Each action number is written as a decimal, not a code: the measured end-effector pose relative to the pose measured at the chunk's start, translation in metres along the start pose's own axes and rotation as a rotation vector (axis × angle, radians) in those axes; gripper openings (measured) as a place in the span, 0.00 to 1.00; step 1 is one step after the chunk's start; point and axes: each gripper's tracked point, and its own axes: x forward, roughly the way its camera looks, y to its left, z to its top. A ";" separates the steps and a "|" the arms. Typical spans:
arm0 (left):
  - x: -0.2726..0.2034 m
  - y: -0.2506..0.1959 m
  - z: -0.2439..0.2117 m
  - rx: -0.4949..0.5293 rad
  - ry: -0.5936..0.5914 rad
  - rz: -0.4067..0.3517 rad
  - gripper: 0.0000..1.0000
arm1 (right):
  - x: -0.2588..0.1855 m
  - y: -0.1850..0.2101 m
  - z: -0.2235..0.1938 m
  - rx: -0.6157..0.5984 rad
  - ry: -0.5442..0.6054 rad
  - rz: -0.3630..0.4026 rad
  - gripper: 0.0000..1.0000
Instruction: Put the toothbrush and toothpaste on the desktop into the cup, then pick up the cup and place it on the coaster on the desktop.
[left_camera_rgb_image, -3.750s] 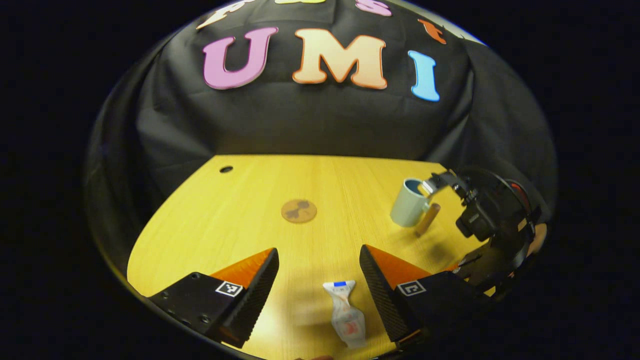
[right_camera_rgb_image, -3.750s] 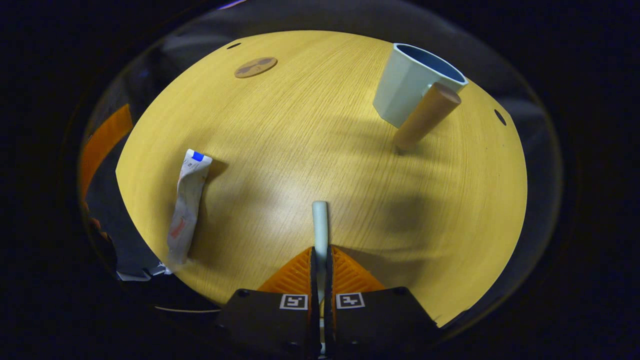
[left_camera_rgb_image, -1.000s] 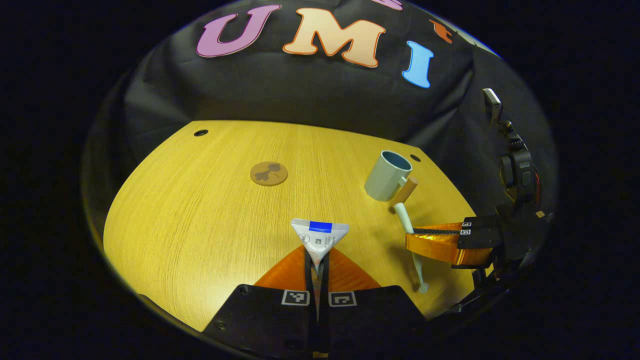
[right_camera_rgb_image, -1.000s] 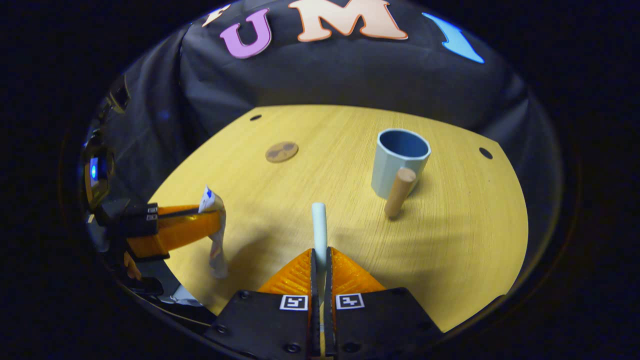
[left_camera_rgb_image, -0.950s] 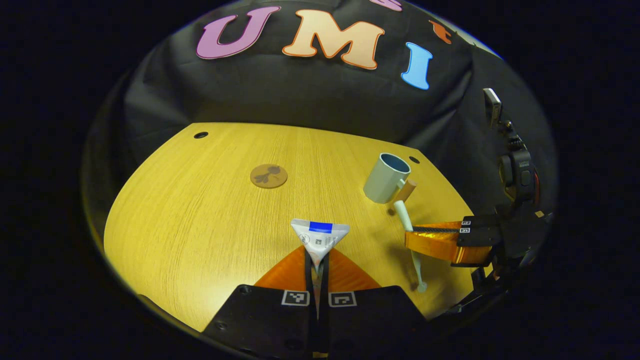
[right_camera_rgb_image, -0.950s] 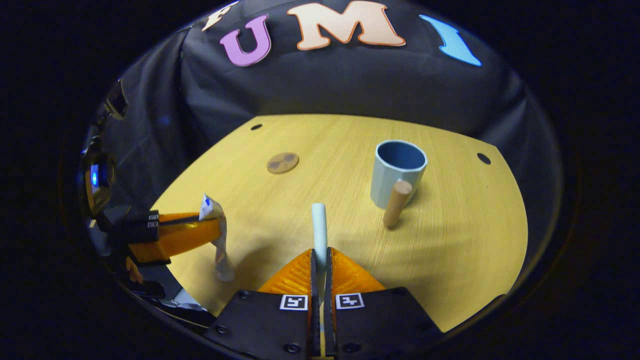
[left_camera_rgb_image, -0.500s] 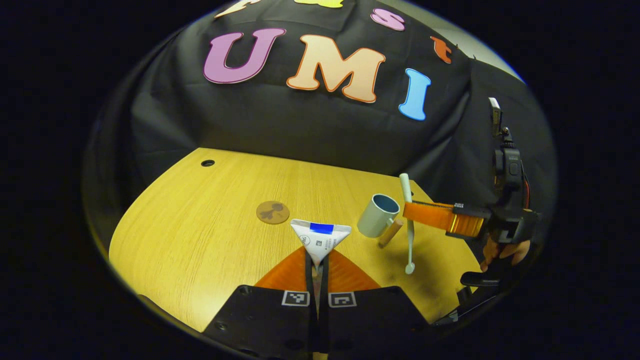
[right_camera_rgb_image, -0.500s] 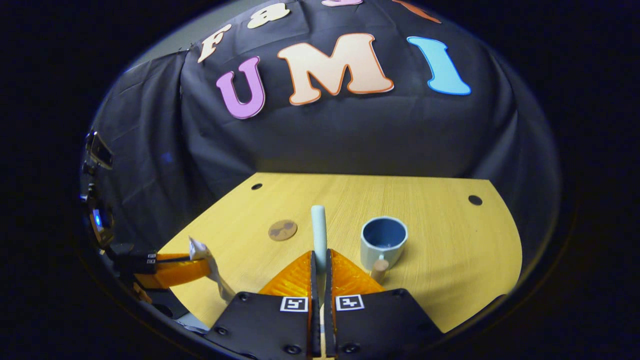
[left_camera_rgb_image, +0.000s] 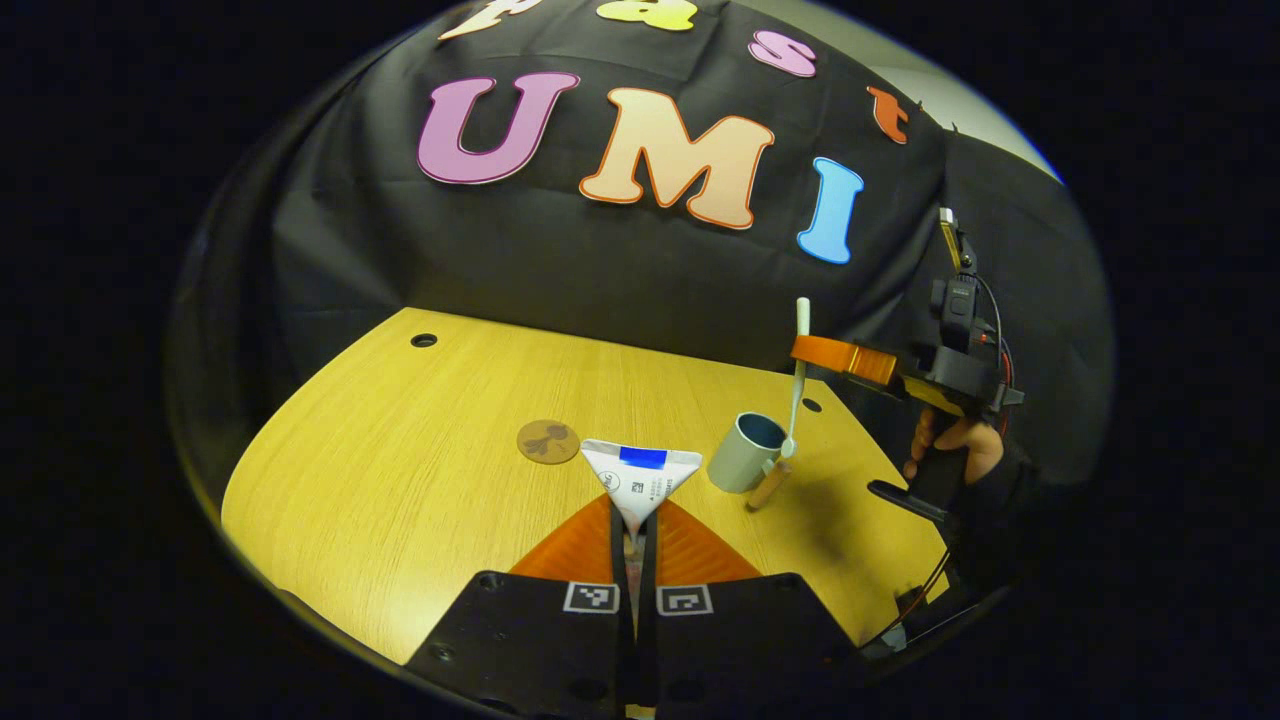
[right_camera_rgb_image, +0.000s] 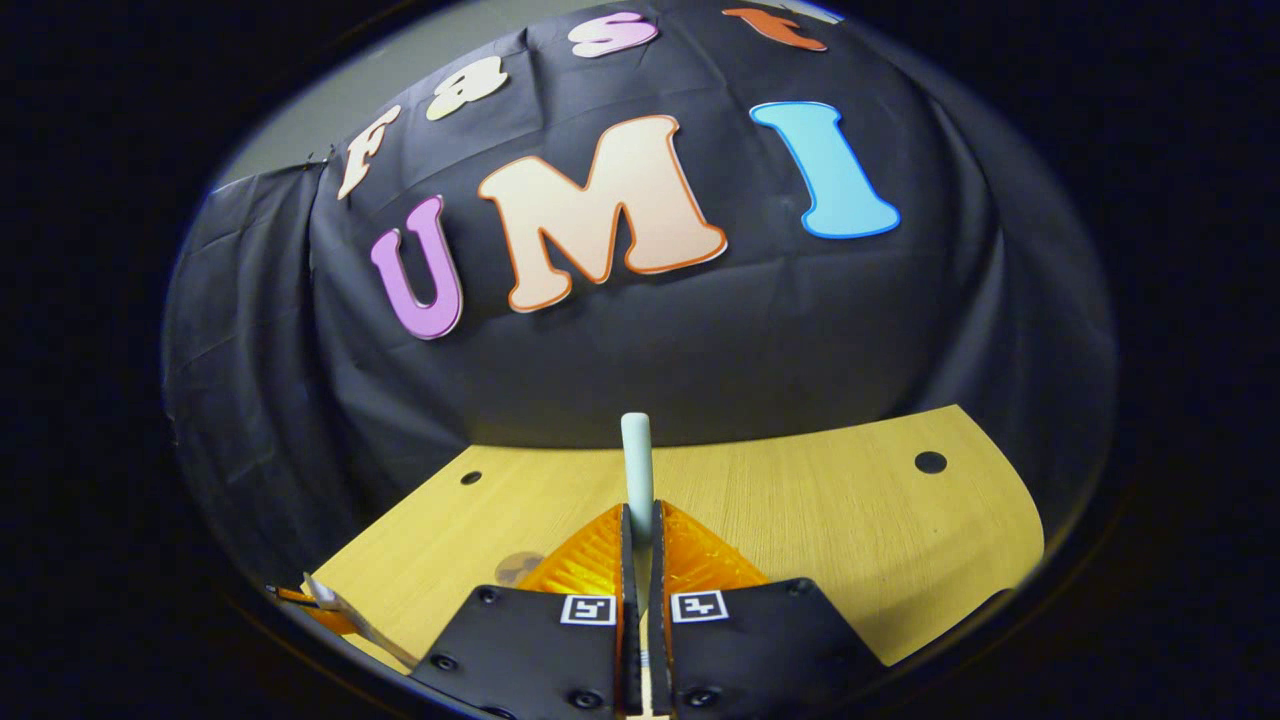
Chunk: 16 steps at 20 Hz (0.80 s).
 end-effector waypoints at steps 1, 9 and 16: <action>-0.002 0.002 0.000 0.000 0.001 0.009 0.00 | 0.007 -0.005 0.004 0.018 -0.013 -0.008 0.05; -0.007 0.016 -0.003 -0.024 0.006 0.055 0.00 | 0.040 -0.028 -0.010 0.043 -0.012 -0.060 0.05; -0.001 0.008 0.008 0.001 -0.004 0.031 0.00 | 0.039 -0.030 -0.021 -0.024 0.018 -0.069 0.12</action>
